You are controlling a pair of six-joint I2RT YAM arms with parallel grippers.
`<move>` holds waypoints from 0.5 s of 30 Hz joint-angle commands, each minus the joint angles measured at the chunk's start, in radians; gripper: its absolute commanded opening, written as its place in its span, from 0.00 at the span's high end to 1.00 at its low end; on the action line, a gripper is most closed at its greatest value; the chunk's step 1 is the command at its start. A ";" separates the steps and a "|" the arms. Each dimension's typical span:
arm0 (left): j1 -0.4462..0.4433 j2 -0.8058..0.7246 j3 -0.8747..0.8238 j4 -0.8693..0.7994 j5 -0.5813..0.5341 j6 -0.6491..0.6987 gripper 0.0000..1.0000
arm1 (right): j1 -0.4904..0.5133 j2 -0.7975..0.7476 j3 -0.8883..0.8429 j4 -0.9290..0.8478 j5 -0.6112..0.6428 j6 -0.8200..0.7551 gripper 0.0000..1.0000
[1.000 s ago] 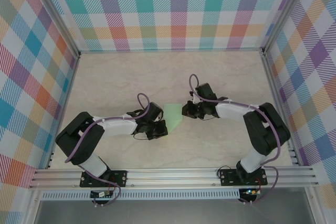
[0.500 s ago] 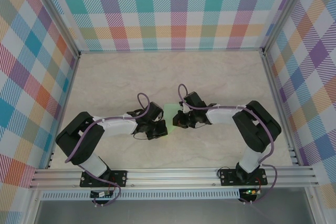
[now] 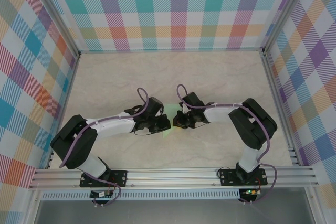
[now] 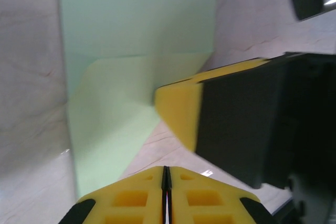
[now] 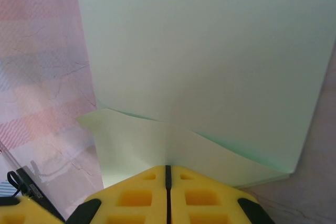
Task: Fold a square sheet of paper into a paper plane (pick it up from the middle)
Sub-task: Third fold the triangle at the center of the table.
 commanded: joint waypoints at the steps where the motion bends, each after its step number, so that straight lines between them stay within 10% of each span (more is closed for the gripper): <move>1: -0.004 0.048 0.016 0.058 0.016 0.007 0.89 | -0.001 0.045 0.014 -0.057 0.033 0.018 0.92; 15: -0.004 0.119 -0.053 0.072 -0.035 0.003 0.91 | 0.001 0.078 0.035 -0.097 0.038 0.034 0.93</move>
